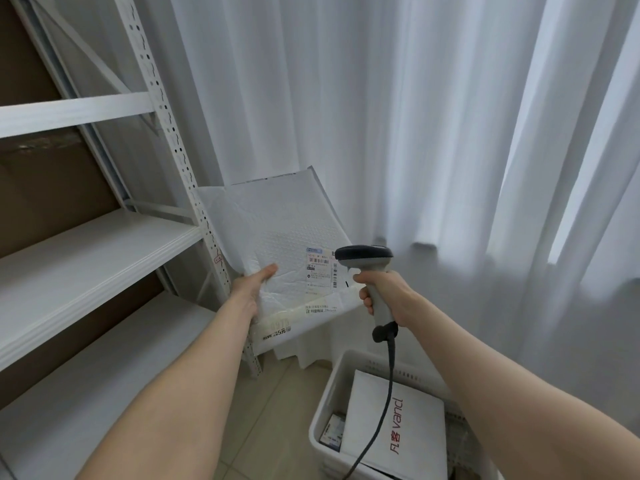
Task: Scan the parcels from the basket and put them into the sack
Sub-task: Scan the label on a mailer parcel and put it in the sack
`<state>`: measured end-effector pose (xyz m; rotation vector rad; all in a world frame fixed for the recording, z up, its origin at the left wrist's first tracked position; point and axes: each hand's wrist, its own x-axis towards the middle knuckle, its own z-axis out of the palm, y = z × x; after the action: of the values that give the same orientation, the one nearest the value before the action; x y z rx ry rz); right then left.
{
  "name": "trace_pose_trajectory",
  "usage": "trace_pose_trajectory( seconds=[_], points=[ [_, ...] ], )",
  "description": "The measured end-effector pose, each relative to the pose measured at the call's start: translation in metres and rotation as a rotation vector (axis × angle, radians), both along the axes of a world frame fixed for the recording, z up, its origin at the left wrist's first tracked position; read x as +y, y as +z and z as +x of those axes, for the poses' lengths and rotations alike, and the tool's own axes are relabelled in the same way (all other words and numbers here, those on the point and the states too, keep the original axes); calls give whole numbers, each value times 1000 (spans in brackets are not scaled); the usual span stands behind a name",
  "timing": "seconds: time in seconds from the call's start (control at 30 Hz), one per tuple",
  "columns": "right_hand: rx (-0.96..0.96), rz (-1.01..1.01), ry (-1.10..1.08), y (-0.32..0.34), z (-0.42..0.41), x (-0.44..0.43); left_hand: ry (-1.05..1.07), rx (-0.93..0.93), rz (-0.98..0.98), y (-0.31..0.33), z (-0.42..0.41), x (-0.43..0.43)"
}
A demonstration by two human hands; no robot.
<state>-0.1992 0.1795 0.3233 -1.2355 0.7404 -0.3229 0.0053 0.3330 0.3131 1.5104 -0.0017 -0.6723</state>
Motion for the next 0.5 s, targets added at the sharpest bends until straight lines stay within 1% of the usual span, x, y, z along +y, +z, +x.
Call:
trace_pose_trajectory(
  seconds=[0.2,0.5],
  points=[
    [-22,13,33,3,2,3,44,7,-50,1,4,2],
    [-55,21,17,7,14,14,7,78,-73,-3,6,8]
  ],
)
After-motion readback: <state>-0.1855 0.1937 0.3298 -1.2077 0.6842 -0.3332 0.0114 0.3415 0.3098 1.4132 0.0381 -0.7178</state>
